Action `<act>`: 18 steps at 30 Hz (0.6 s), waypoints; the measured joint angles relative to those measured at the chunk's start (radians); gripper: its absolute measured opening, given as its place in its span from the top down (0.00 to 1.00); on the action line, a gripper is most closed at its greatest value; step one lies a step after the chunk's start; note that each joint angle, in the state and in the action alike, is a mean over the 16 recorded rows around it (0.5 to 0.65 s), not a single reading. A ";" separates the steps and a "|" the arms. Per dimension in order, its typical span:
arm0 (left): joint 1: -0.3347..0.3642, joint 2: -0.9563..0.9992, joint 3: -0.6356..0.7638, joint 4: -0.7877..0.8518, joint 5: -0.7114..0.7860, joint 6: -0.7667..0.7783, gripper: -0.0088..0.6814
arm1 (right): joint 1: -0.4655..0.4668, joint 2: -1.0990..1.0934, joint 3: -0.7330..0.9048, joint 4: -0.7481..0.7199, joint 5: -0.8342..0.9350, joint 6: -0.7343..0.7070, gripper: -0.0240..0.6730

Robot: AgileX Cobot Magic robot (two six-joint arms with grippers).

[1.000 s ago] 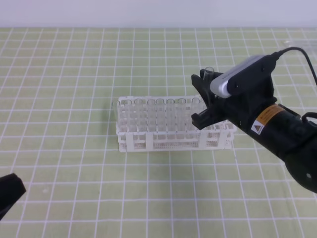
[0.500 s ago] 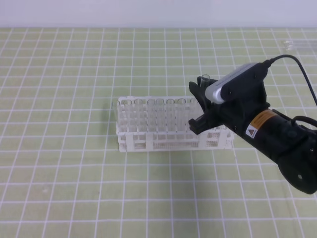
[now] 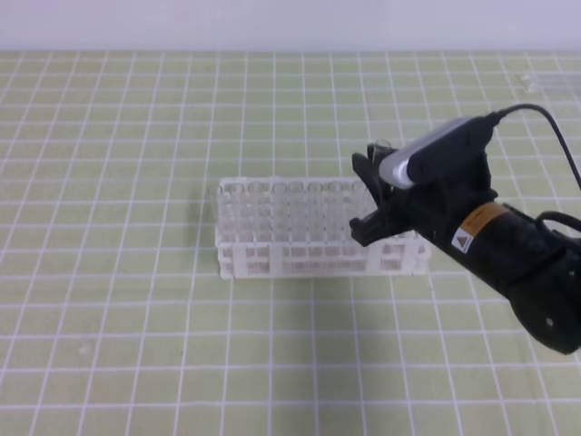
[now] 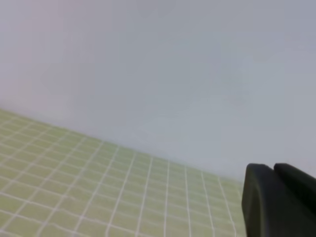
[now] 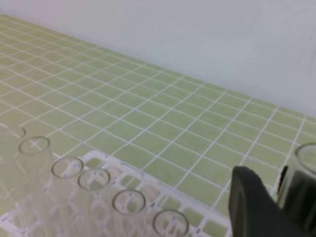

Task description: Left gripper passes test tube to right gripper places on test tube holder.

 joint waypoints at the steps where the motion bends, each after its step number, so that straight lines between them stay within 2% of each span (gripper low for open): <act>1: 0.004 -0.011 0.017 0.001 -0.015 0.001 0.98 | -0.001 0.001 0.000 0.001 0.002 0.000 0.84; 10: 0.010 -0.033 0.117 0.002 -0.156 0.016 0.98 | -0.001 0.008 0.000 0.006 0.010 0.017 0.80; 18: 0.009 -0.033 0.192 -0.145 -0.260 0.198 0.98 | -0.002 0.010 0.000 0.007 0.009 0.045 0.60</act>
